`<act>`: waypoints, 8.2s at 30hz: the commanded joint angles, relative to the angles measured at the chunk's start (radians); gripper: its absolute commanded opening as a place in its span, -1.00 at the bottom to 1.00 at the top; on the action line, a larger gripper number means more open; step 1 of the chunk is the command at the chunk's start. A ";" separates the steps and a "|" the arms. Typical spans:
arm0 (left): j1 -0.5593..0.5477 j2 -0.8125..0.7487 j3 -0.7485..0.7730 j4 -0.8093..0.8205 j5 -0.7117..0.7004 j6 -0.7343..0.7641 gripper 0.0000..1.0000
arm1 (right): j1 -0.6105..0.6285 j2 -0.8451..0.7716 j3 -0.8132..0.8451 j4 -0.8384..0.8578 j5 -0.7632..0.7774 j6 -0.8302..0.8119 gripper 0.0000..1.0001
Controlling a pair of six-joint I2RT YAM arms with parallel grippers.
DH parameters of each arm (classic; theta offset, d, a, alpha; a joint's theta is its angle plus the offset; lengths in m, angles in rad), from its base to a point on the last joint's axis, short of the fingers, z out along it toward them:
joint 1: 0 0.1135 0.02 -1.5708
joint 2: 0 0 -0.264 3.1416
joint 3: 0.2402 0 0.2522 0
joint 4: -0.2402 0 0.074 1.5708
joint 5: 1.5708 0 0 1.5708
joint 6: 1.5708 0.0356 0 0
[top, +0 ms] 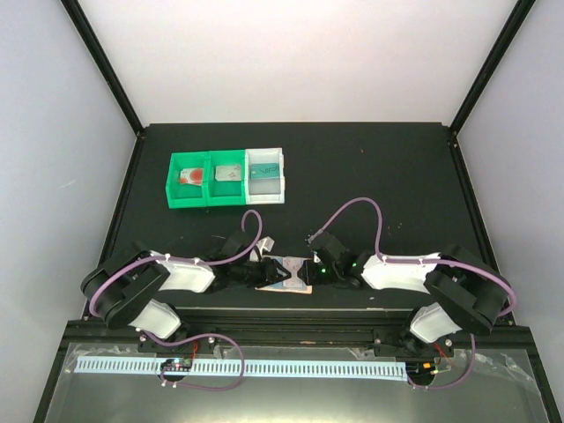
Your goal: Take the credit cards out of the card holder
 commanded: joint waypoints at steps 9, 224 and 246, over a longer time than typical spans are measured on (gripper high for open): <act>-0.007 0.023 -0.059 0.171 0.038 -0.088 -0.80 | 0.004 0.027 -0.033 -0.019 0.026 0.019 -0.73; 0.239 -0.845 0.394 -0.707 -0.175 0.114 -0.97 | -0.036 -0.943 0.034 -0.132 0.179 0.018 1.00; 0.673 -0.407 0.593 -0.908 -0.037 0.498 -0.97 | -0.036 -0.947 -0.005 -0.171 0.167 -0.009 1.00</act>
